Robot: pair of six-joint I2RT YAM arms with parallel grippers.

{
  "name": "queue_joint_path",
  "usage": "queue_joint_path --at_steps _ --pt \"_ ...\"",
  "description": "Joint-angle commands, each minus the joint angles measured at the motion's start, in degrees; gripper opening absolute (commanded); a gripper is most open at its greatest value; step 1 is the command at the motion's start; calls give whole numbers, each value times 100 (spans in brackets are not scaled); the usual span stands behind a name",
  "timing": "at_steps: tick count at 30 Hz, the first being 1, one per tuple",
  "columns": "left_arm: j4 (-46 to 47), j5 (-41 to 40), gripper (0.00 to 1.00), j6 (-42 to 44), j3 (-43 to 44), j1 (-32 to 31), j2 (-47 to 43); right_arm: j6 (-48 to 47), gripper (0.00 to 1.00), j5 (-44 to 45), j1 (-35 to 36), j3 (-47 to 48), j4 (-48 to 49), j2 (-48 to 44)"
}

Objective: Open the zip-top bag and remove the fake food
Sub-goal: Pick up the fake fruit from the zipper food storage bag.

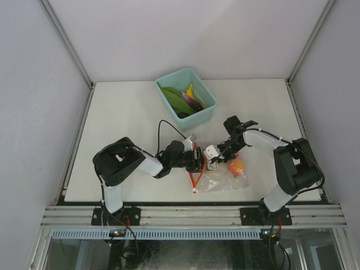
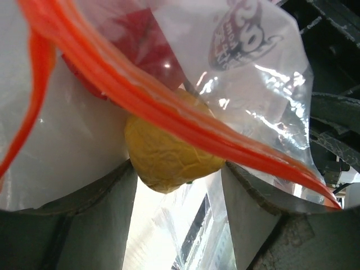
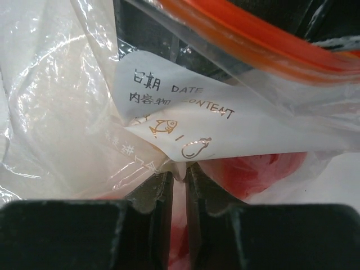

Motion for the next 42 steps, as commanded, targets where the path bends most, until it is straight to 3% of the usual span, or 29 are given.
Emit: queue_joint_path --at_steps 1,8,15,19,33,42 --pt "-312 -214 66 204 298 -36 -174 119 9 -452 166 -8 47 -291" --pt "-423 -296 62 202 325 -36 -161 428 4 -431 502 -100 223 -407" --pt "-469 -319 32 194 227 -11 -206 733 4 -272 482 -141 395 -456" --pt "-469 -387 25 248 28 16 -476 941 5 -211 256 -138 521 -523" --pt "-1021 -332 20 615 -586 105 -1431 1335 7 310 -367 -137 846 -429" --pt "-2098 -612 20 1066 -862 258 -2408 1371 10 341 -569 -130 913 -510"
